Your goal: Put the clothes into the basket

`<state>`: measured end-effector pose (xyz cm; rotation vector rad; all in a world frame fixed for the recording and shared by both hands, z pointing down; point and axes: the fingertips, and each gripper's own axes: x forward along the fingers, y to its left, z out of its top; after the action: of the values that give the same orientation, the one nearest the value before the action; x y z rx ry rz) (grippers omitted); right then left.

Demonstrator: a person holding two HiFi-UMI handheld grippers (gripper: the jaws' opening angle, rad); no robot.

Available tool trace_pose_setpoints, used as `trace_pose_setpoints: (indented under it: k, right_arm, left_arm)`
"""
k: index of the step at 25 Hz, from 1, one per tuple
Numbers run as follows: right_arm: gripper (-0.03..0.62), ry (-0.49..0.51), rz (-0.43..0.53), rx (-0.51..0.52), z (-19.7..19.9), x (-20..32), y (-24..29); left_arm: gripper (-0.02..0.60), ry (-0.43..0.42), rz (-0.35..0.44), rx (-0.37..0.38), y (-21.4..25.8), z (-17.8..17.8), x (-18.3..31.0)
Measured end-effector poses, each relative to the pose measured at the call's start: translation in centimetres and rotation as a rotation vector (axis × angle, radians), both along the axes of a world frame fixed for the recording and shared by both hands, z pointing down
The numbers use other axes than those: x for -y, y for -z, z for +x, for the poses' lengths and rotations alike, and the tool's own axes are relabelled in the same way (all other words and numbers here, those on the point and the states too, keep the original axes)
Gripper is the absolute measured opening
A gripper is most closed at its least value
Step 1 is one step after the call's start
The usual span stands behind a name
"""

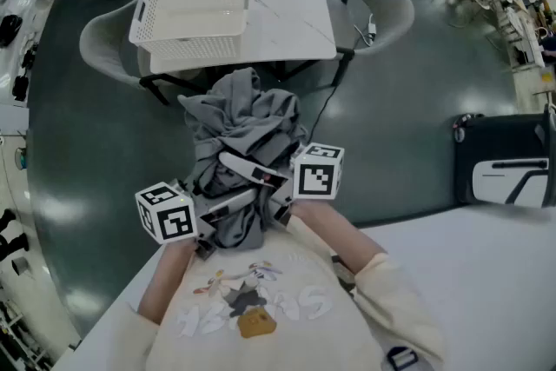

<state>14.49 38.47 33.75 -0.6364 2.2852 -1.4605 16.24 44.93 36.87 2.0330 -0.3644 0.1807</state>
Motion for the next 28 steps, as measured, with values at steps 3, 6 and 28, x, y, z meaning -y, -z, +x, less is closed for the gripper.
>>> trace_pose_setpoints:
  k: [3,6,28]
  right_arm:
    - [0.316,0.012,0.007,0.004,-0.6,0.0,0.0]
    - [0.316,0.018,0.007,-0.001,-1.6,-0.2,-0.2]
    - [0.316,0.165,-0.031,-0.013,-12.3,-1.8,-2.2]
  left_arm:
    - [0.459,0.011,0.005,-0.003,-0.1,-0.4,0.1]
    - [0.459,0.019,0.01,-0.006,-0.1,-1.5,-0.1]
    - [0.459,0.17,-0.022,-0.068,-2.0,-11.2,-1.4]
